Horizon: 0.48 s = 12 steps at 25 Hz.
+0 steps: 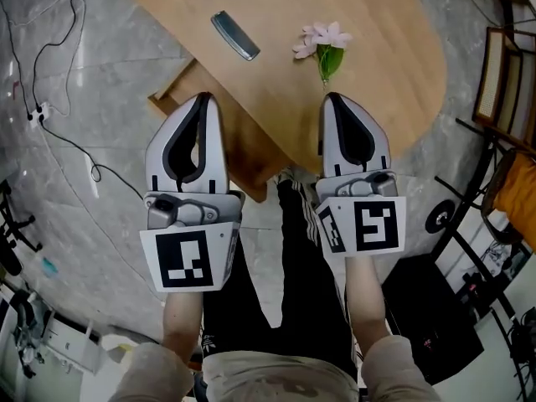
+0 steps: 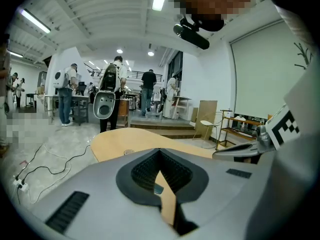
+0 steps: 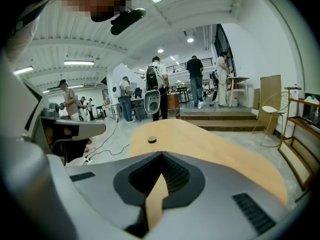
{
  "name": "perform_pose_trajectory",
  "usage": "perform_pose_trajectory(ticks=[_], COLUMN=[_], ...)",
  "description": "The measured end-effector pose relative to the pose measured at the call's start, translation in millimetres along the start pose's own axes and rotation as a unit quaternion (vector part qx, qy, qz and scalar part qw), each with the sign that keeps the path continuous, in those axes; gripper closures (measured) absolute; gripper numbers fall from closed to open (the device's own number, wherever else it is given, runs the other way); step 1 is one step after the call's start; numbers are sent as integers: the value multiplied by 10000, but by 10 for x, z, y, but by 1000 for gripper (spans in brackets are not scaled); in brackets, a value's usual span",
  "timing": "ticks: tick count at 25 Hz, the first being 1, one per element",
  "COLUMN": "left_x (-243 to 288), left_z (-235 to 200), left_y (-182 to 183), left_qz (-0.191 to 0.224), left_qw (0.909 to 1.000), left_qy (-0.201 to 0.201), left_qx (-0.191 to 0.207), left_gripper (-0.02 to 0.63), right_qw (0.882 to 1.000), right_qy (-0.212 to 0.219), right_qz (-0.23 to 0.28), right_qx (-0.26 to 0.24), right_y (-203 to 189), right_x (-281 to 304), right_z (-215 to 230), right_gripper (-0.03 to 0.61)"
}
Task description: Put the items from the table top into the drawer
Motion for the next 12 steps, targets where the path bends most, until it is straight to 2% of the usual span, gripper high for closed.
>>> perform_pose_trajectory(ticks=[4, 12], left_x=[37, 135], left_z=[27, 171], left_y=[-104, -120], left_qz=[-39, -56], left_qw=[9999, 9997], left_qy=[147, 148], left_qx=[-48, -189], left_gripper=[607, 607], right_qw=[9999, 9999], right_qy=[50, 76], right_qz=[-138, -131], right_qx=[-53, -76], right_y=[-104, -104], right_x=[20, 114], right_z=[62, 171], right_gripper=[574, 572])
Point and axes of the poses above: the fingertips, and each gripper's own axes: x forward along the fingers, z to its right, y out of its top, the point moved 8 cm from there along -x, backward along the fingers, and after that the axes turned 2 degrees about z, right-handed, at the moved point
